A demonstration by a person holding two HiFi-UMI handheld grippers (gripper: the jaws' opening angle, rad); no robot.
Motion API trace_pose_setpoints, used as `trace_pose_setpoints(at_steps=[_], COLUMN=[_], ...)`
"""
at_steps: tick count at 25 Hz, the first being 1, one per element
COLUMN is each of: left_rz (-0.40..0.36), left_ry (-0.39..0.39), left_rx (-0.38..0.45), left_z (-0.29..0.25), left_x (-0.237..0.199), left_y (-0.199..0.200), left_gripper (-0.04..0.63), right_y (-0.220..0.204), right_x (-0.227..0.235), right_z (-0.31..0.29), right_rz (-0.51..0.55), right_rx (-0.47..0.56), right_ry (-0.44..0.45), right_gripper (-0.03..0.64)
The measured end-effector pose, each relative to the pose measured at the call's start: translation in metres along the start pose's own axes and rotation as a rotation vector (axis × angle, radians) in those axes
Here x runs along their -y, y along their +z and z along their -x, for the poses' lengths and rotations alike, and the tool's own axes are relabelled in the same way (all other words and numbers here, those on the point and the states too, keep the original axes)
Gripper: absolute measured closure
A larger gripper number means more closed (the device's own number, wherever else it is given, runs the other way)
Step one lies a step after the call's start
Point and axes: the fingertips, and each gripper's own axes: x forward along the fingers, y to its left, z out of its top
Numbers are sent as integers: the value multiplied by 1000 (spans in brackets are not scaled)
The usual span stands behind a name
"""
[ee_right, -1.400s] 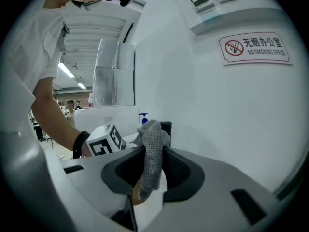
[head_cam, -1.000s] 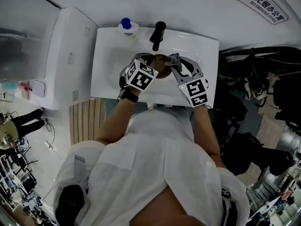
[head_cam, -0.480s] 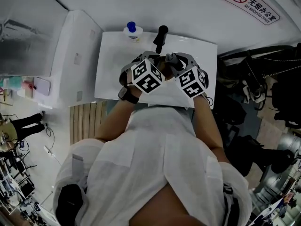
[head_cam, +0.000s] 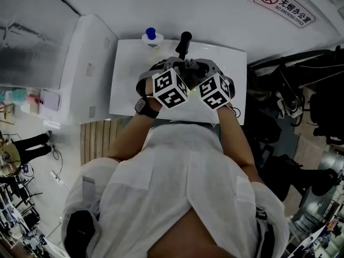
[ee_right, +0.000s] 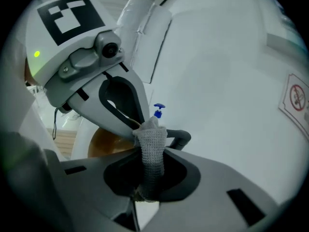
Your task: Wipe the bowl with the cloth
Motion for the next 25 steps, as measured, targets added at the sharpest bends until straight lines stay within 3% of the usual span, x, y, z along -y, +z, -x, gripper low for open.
trace_pose_setpoints(at_steps=[9, 16, 18, 20, 25], left_rz=[121, 324, 340, 305, 195], left_ry=[104, 197, 187, 139, 29], left_rx=[129, 235, 231, 194, 119], left_z=[10, 17, 15, 10, 4], left_x=[-22, -44, -46, -42, -32], left_y=[13, 12, 9, 5, 0], left_gripper=[571, 563, 561, 561, 568], right_y=[-14, -22, -24, -29, -31], right_x=[27, 21, 17, 16, 16], right_z=[7, 6, 2, 0, -2], right_rz=[-453, -787, -822, -811, -626], right_rx=[156, 240, 233, 203, 102], right_ry=[-112, -88, -81, -77, -33], right_gripper=[543, 538, 535, 535, 524])
